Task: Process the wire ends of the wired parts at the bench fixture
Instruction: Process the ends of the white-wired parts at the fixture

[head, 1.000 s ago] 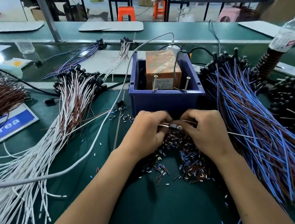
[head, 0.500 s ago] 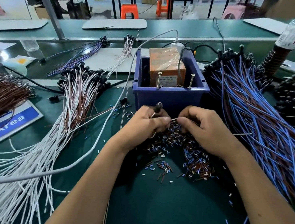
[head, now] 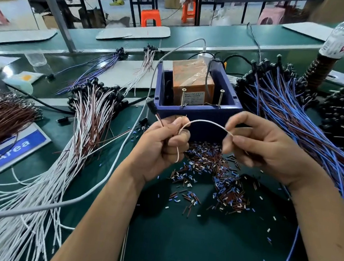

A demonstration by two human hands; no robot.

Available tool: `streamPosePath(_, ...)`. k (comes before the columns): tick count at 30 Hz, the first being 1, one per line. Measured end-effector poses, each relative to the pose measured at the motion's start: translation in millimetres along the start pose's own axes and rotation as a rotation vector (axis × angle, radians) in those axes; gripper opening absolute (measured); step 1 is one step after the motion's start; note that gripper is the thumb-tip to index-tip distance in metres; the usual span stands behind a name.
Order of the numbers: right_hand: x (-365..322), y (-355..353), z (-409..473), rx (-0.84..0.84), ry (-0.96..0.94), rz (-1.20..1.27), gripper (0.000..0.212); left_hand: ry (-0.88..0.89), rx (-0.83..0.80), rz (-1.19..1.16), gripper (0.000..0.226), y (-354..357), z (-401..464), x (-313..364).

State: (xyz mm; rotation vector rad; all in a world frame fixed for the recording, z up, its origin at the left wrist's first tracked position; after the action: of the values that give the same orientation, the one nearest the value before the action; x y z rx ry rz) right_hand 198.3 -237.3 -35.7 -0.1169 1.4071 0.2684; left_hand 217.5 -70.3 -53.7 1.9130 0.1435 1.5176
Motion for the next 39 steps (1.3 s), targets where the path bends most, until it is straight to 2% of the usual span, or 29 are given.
streamPosePath(3,-6.1,-2.8,-8.4,-0.084,0.008,0.204,0.025,0.008,-0.017,-0.016,0.009,2.3,-0.3,1.4)
streamPosePath(8,-15.7,-2.9,-11.3,-0.15,-0.02,0.48,0.038,0.117,0.008,0.123,0.016,-2.1,-0.1,5.5)
streamPosePath(12,-10.5,-10.7,-6.4,0.051,-0.043,0.32,0.037,0.258,0.044,0.284,0.016,0.3,-3.3,14.9)
streamPosePath(14,-7.7,-9.7,-5.9,0.065,-0.013,0.278,0.032,0.293,0.034,0.311,0.013,5.8,-6.4,18.6)
streamPosePath(17,2.9,3.2,-9.4,-0.058,0.096,0.184,0.034,0.299,0.002,0.299,0.016,13.5,-9.2,17.9)
streamPosePath(21,28.3,47.9,-21.7,-0.372,0.299,0.036,0.039,0.221,-0.05,0.239,0.016,19.3,-9.6,8.8)
streamPosePath(24,44.4,67.1,-23.0,-0.437,0.371,-0.079,0.037,0.16,-0.038,0.206,0.015,24.8,-7.9,-5.9)
streamPosePath(26,46.7,67.0,-21.3,-0.399,0.391,-0.089,0.038,0.178,0.08,0.229,0.01,20.5,-3.2,-11.0)
streamPosePath(28,42.4,57.8,-16.4,-0.301,0.369,-0.078,0.036,0.196,0.19,0.25,0.019,14.2,1.6,-12.6)
streamPosePath(31,32.3,23.5,1.0,0.046,0.28,-0.012,0.039,0.199,0.204,0.268,0.029,9.3,6.7,-12.3)
streamPosePath(33,30.7,3.7,8.9,0.256,0.237,0.063,0.043,0.2,0.166,0.271,0.026,8.8,8.3,-12.1)
streamPosePath(35,31.9,3.5,11.7,0.314,0.205,0.083,0.041,0.173,0.117,0.294,0.021,11.3,8.9,-16.2)
streamPosePath(39,31.3,15.4,12.5,0.297,0.128,0.062,0.025,0.106,0.07,0.321,0.019,17.1,8.5,-26.5)
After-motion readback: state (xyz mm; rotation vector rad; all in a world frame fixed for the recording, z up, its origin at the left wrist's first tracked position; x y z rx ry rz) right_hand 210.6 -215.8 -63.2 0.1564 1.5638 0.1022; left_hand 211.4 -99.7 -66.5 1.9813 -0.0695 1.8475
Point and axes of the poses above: each hand's wrist, its own z-axis towards the middle knuckle, its own y-axis out of the palm, x = y × z, the point moved 9 cm from there along z, towards the middle knuckle, and after that the axes turned 13 degrees about x, right-handed, at the moved point
